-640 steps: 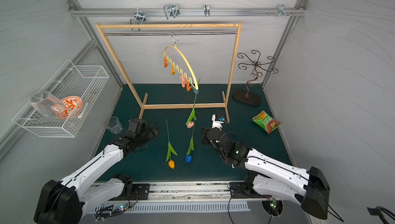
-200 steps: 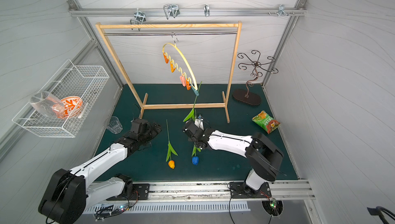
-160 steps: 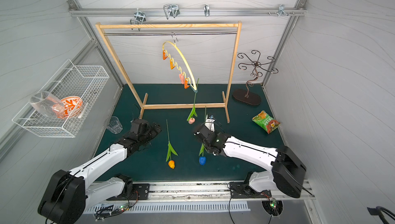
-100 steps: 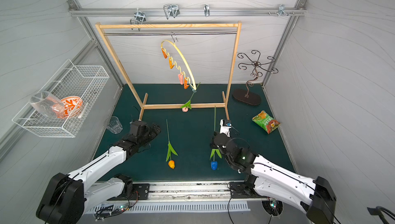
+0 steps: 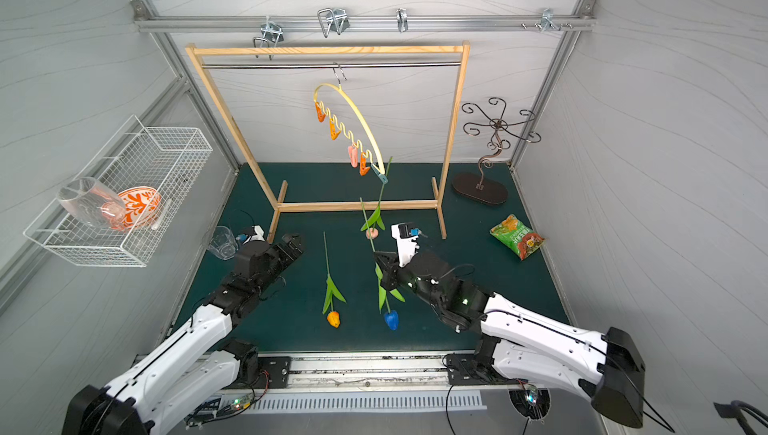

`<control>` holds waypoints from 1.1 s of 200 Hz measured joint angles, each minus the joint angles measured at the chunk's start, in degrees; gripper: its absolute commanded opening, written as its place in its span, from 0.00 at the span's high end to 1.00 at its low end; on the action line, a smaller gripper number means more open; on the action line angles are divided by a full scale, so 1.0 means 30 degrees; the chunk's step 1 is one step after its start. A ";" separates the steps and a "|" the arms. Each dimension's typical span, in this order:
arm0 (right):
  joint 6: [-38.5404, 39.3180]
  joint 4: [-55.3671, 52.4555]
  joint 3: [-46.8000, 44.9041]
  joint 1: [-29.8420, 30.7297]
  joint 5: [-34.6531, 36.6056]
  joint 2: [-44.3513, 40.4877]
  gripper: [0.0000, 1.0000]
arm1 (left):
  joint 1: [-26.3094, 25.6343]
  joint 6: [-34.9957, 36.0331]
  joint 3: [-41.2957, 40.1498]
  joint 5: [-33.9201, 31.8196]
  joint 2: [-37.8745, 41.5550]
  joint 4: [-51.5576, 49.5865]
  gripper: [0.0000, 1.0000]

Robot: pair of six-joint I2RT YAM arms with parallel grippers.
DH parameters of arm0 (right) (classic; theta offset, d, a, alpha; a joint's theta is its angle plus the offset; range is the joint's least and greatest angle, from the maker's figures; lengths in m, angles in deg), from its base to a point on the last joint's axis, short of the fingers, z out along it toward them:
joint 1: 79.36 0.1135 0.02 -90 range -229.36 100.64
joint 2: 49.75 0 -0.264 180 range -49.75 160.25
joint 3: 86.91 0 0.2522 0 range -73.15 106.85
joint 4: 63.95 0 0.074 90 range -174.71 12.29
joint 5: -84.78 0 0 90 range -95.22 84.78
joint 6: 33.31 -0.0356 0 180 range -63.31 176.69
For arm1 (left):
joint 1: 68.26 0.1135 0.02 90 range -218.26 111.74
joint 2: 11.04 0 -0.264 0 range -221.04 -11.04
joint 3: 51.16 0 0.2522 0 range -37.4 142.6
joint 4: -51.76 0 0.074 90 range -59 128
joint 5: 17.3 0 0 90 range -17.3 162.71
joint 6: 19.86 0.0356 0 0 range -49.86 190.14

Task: Dry the flowers on a clothes hanger
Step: Pick up the flower at the center of the board, then open the clamp at the hanger.

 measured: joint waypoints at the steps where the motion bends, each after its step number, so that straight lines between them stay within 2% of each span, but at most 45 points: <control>1: 0.0007 0.0000 0.0058 0.0000 0.0007 0.0080 1.00 | 0.0000 0.0022 0.0000 0.0044 0.0087 0.0153 0.03; 26: 0.0022 0.0015 0.1610 -0.0583 0.0568 0.2069 1.00 | 0.0000 0.0933 0.0648 0.1960 0.0328 0.1865 0.11; 42: -0.0226 0.0000 0.1916 -0.1523 0.0707 0.2565 1.00 | 0.0000 0.1537 0.2142 0.3876 -0.0998 0.2528 0.14; 65: -0.0430 -0.0022 0.1945 -0.2616 0.0801 0.2565 1.00 | 0.0000 0.2331 0.4087 0.6790 -0.3220 0.4554 0.13; 108: -0.0401 -0.0197 0.1945 -0.3126 0.0998 0.2237 1.00 | -0.0189 0.4364 0.6251 1.0644 -0.6149 0.7366 0.15; 143: -0.0393 -0.0291 0.1967 -0.3439 0.1056 0.1698 1.00 | -0.0721 0.6295 0.7766 1.1125 -0.7053 0.7752 0.19; 192: -0.0393 -0.0328 0.2441 -0.3832 0.1064 0.1668 1.00 | -0.2994 1.0389 0.9799 0.9959 -0.7978 0.8116 0.25; 220: -0.0393 -0.0335 0.2448 -0.3956 0.1071 0.1668 1.00 | -0.3388 1.1948 1.0469 0.9508 -0.9027 0.8269 0.27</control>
